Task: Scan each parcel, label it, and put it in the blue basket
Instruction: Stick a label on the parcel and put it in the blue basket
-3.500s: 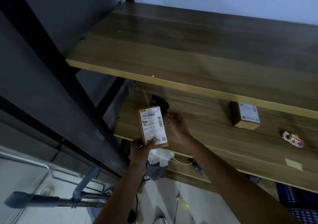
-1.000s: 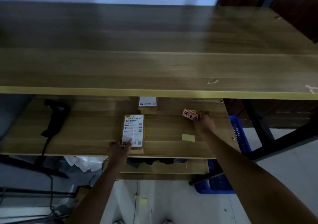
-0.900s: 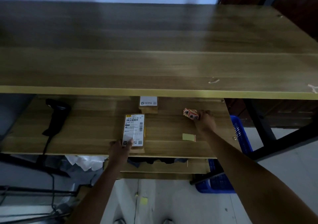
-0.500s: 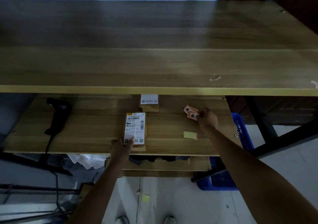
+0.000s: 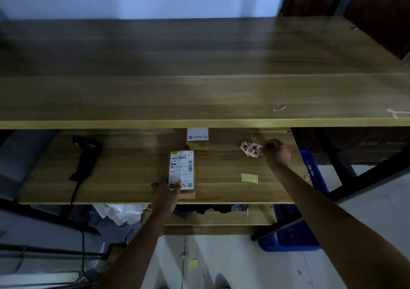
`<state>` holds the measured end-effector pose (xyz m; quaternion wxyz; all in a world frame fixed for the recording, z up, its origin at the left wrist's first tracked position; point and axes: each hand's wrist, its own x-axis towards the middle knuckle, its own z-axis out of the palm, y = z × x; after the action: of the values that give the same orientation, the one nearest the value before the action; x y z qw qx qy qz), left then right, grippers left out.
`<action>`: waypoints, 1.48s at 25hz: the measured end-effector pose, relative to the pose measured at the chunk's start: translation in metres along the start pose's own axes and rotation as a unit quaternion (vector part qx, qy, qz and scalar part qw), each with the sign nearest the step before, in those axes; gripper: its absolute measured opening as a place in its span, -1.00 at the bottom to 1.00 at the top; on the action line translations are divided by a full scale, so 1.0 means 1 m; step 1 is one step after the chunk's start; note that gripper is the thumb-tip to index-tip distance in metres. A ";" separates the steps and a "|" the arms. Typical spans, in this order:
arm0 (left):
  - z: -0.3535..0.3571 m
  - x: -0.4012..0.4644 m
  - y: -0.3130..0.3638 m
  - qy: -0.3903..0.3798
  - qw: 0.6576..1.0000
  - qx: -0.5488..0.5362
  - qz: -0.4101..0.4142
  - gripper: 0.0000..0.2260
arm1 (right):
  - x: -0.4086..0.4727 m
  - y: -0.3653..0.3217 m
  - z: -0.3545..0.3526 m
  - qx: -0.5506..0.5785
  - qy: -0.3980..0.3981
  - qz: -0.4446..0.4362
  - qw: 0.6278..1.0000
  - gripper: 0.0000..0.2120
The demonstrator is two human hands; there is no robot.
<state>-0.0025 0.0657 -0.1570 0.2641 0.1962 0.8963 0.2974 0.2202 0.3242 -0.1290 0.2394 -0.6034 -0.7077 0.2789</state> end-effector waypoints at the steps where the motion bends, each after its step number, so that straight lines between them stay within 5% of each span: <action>1: -0.002 -0.001 0.001 0.024 0.999 0.035 0.018 -0.50 | -0.007 -0.005 -0.001 0.037 -0.008 0.002 0.999 -0.88; 4: -0.015 -0.010 0.012 0.123 0.972 0.161 0.118 -0.52 | -0.041 -0.030 -0.001 0.172 -0.048 0.008 0.984 -0.87; 6: -0.026 -0.020 0.026 0.146 0.973 0.077 0.161 -0.58 | -0.071 -0.050 0.002 0.267 -0.077 0.000 0.961 -0.88; 9: -0.038 -0.036 0.052 -0.028 0.969 -0.192 0.149 -0.77 | -0.115 -0.081 0.014 0.354 -0.132 -0.016 0.926 -0.85; 11: -0.040 -0.043 0.061 -0.110 0.948 -0.278 0.108 -0.88 | -0.136 -0.096 0.027 0.358 -0.168 -0.036 0.918 -0.78; 18: -0.060 -0.045 0.056 -0.129 0.882 -0.453 0.012 -0.96 | -0.167 -0.124 0.037 0.422 -0.276 0.023 0.863 -0.86; 30: -0.077 -0.039 0.047 -0.160 0.872 -0.461 0.029 -0.97 | -0.174 -0.143 0.041 0.411 -0.300 0.012 0.861 -0.88; 32: -0.077 -0.043 0.048 -0.090 0.926 -0.360 0.067 -0.86 | -0.175 -0.145 0.043 0.412 -0.292 0.003 0.863 -0.87; 34: -0.077 -0.046 0.045 0.074 0.970 -0.155 0.171 -0.72 | -0.177 -0.146 0.046 0.420 -0.282 -0.002 0.863 -0.87; 37: -0.079 -0.052 0.043 0.154 0.921 -0.066 0.351 -0.85 | -0.179 -0.147 0.048 0.422 -0.276 -0.016 0.864 -0.86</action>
<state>-0.0001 0.0373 -0.0570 0.0143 0.4323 0.7779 0.4558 0.1105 0.1253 -0.0640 0.2705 -0.3315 -0.5694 0.7019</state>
